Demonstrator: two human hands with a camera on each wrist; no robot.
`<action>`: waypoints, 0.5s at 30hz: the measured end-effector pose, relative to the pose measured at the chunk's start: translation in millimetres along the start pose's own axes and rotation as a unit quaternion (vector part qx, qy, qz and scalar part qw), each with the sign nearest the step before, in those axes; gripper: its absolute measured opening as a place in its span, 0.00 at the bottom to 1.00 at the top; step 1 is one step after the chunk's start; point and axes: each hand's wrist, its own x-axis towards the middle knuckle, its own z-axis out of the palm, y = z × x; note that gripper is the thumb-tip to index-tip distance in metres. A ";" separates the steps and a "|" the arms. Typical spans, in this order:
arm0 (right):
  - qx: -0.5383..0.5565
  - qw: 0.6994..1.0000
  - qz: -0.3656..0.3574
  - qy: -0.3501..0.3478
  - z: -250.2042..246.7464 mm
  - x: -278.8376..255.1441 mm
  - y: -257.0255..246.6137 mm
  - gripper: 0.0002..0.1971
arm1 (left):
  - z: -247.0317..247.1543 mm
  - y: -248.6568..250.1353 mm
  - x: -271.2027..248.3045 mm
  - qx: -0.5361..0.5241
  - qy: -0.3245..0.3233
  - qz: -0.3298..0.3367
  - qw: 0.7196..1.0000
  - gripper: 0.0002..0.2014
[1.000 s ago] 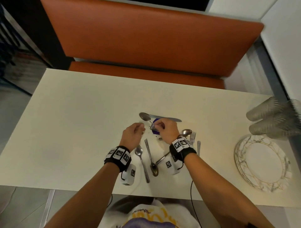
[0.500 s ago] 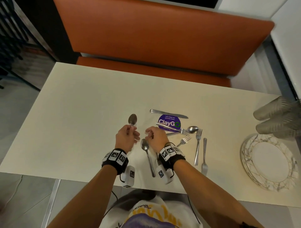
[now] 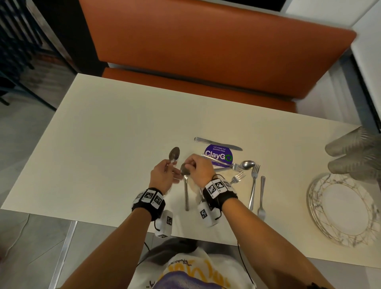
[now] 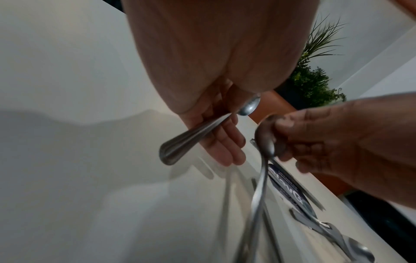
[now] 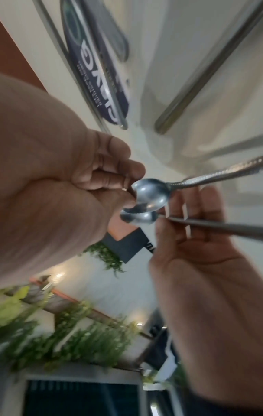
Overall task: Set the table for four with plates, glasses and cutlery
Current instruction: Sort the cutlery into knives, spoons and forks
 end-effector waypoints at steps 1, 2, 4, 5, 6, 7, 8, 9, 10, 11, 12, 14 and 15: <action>0.023 0.999 -0.001 0.022 -8.0 3.1 -4.7 0.03 | 3.8 1.2 1.4 -0.011 -0.011 -0.003 1.000 0.12; 0.044 0.998 0.000 0.047 -15.3 7.1 -8.0 0.03 | 7.4 2.9 2.0 -0.018 -0.024 -0.009 1.000 0.12; 0.090 0.991 0.013 0.099 -26.4 15.4 -12.5 0.03 | 15.1 8.4 2.0 -0.023 -0.045 -0.018 0.999 0.12; 0.114 0.986 0.023 0.123 -29.9 18.8 -13.3 0.04 | 19.1 12.0 0.9 -0.023 -0.053 -0.017 0.998 0.12; 0.131 0.980 0.033 0.144 -31.4 21.6 -13.1 0.04 | 22.2 15.9 -0.6 -0.022 -0.058 -0.012 0.998 0.13; 0.142 0.976 0.038 0.163 -32.2 23.5 -12.5 0.05 | 25.0 19.5 -1.9 -0.018 -0.060 -0.006 0.998 0.13; 0.148 0.972 0.039 0.178 -32.4 24.4 -11.6 0.06 | 27.7 22.7 -3.2 -0.009 -0.057 -0.002 0.998 0.13; 0.153 0.970 0.037 0.186 -32.2 24.8 -10.3 0.08 | 30.0 24.9 -4.4 0.001 -0.052 0.000 0.999 0.13; 0.155 0.970 0.033 0.184 -32.3 25.0 -9.0 0.10 | 31.9 26.9 -5.6 0.004 -0.049 0.001 0.999 0.13; 0.151 0.973 0.026 0.172 -32.3 25.7 -7.7 0.11 | 33.5 27.5 -6.2 0.000 -0.050 0.003 0.999 0.14; 0.138 0.978 0.018 0.155 -32.9 26.8 -6.8 0.11 | 34.5 27.7 -6.7 -0.007 -0.054 0.005 0.999 0.14; 0.107 0.986 0.005 0.124 -35.1 29.9 -6.1 0.10 | 34.7 26.2 -7.6 -0.014 -0.060 0.007 0.998 0.15; 0.103 0.987 0.003 0.121 -36.8 31.5 -6.1 0.09 | 34.6 24.7 -7.4 -0.013 -0.065 0.006 0.998 0.15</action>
